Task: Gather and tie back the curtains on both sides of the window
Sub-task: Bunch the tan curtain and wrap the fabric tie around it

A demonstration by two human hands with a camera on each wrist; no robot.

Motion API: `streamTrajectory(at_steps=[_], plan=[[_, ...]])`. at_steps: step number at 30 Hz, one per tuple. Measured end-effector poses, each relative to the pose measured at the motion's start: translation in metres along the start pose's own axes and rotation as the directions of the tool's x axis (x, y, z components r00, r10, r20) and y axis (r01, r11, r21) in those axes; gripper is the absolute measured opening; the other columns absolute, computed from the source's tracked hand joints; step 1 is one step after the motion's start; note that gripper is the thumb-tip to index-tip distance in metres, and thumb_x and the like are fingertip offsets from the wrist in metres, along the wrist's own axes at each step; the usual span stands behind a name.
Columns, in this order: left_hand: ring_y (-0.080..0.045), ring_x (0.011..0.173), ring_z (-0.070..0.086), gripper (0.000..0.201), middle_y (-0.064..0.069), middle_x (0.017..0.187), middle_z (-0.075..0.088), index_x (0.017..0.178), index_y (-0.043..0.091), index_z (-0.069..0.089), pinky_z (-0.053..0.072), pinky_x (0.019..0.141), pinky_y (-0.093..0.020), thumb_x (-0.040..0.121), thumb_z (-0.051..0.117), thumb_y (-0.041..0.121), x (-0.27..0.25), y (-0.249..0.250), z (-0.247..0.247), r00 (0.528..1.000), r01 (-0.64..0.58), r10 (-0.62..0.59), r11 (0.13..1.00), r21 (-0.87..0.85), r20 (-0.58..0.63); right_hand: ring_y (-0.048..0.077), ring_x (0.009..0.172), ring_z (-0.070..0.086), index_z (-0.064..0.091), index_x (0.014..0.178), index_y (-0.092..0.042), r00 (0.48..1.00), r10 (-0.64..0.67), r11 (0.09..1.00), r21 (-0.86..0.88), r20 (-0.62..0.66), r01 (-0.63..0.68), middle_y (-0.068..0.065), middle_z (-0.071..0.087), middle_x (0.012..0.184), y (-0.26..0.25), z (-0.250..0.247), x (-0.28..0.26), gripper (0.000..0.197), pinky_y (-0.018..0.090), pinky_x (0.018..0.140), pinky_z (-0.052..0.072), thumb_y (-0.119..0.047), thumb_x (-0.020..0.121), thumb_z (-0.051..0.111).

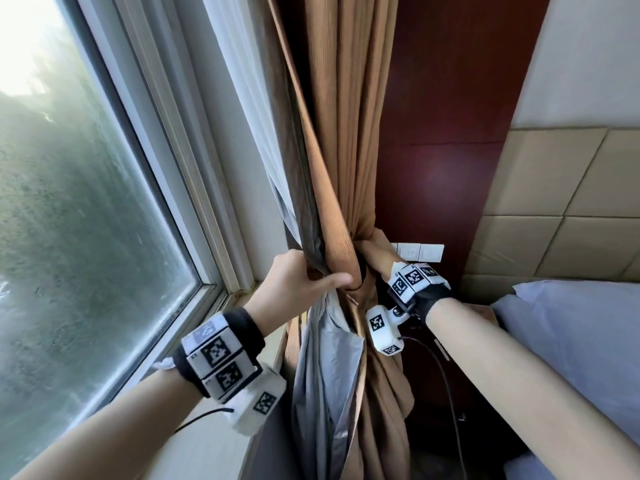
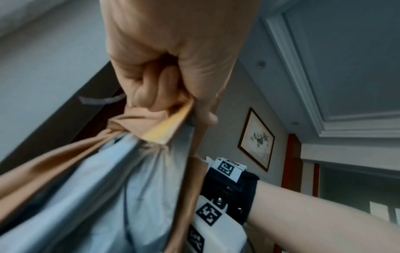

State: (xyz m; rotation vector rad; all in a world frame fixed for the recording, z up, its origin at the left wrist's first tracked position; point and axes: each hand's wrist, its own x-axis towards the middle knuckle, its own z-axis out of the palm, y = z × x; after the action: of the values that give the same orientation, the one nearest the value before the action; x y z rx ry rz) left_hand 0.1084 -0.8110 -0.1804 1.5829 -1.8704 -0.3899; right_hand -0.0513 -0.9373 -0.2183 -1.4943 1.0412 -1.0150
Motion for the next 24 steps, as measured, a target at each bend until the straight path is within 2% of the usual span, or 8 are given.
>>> streamTrajectory(at_steps=[5,8,11,14,17,19,21,24], plan=[[-0.023,0.086,0.062,0.030,-0.008,0.087,0.068,0.089,0.004,0.067,0.049,0.071,-0.031,0.084,0.071,0.033,0.014,0.003,0.011,0.988,0.104,-0.091,0.990,0.097,-0.128,0.014,0.112,0.059,0.052,0.133,-0.008,0.996,0.023,0.996,-0.090,0.091,-0.015,0.002,0.063,0.118,-0.002,-0.004,-0.009,0.045,0.017,0.086,0.048,-0.001,0.089,0.060],[-0.024,0.072,0.057,0.027,0.000,0.068,0.059,0.072,0.008,0.058,0.037,0.060,-0.024,0.085,0.069,0.028,0.011,-0.006,0.006,0.983,0.146,-0.130,0.981,0.128,-0.126,0.010,0.125,0.047,0.034,0.144,-0.014,0.989,-0.004,0.970,-0.239,0.145,0.039,-0.005,0.052,0.129,0.002,-0.017,-0.019,0.058,0.021,0.099,0.037,-0.005,0.092,0.056],[-0.024,0.065,0.055,0.029,0.000,0.060,0.056,0.066,0.009,0.054,0.035,0.057,-0.025,0.086,0.067,0.025,0.010,-0.008,0.008,0.980,0.165,-0.153,0.982,0.091,-0.129,0.018,0.137,0.037,0.018,0.150,-0.018,0.986,-0.151,0.918,-0.360,0.066,0.165,0.005,0.038,0.147,0.005,-0.012,-0.032,0.076,0.030,0.114,0.029,-0.012,0.087,0.059],[-0.028,0.069,0.062,0.025,-0.007,0.065,0.063,0.065,0.007,0.057,0.047,0.059,-0.030,0.083,0.065,0.022,0.015,-0.006,0.015,0.980,0.159,-0.151,0.986,0.050,-0.127,0.022,0.142,0.019,0.006,0.153,-0.007,0.957,-0.287,0.807,-0.526,0.048,0.268,0.011,0.011,0.157,-0.001,0.004,-0.053,0.085,0.016,0.112,0.010,0.000,0.084,0.056],[-0.028,0.071,0.063,0.025,-0.007,0.066,0.064,0.067,0.007,0.060,0.050,0.060,-0.031,0.084,0.065,0.024,0.018,-0.009,0.014,0.978,0.173,-0.165,0.984,0.053,-0.128,0.014,0.147,0.011,0.000,0.154,-0.012,0.914,-0.393,0.792,-0.470,0.096,0.390,0.006,0.009,0.160,0.001,0.005,-0.072,0.088,0.008,0.113,0.005,0.006,0.084,0.050],[-0.027,0.070,0.063,0.025,-0.006,0.067,0.065,0.068,0.007,0.062,0.050,0.061,-0.031,0.084,0.067,0.026,0.019,-0.012,0.012,0.980,0.165,-0.156,0.984,0.062,-0.126,0.010,0.148,0.012,-0.003,0.152,-0.032,0.881,-0.402,0.744,-0.473,0.248,0.473,0.002,0.007,0.161,0.011,-0.001,-0.084,0.094,0.016,0.117,0.014,0.007,0.084,0.049],[-0.028,0.069,0.062,0.025,-0.007,0.067,0.065,0.069,0.007,0.063,0.048,0.060,-0.029,0.084,0.067,0.026,0.019,-0.013,0.009,0.983,0.158,-0.149,0.984,0.078,-0.106,0.018,0.145,0.028,0.009,0.139,-0.047,0.848,-0.408,0.672,-0.518,0.338,0.529,0.006,0.012,0.161,0.024,-0.009,-0.087,0.083,0.029,0.115,0.032,0.002,0.086,0.051],[-0.026,0.075,0.061,0.017,-0.007,0.077,0.067,0.080,0.010,0.068,0.046,0.064,-0.027,0.084,0.066,0.026,0.019,-0.013,0.006,0.989,0.135,-0.128,0.984,0.113,-0.068,0.024,0.123,0.057,0.024,0.125,-0.045,0.809,-0.495,0.636,-0.501,0.317,0.587,0.009,0.023,0.156,0.031,-0.018,-0.078,0.068,0.041,0.096,0.053,-0.005,0.088,0.064]])
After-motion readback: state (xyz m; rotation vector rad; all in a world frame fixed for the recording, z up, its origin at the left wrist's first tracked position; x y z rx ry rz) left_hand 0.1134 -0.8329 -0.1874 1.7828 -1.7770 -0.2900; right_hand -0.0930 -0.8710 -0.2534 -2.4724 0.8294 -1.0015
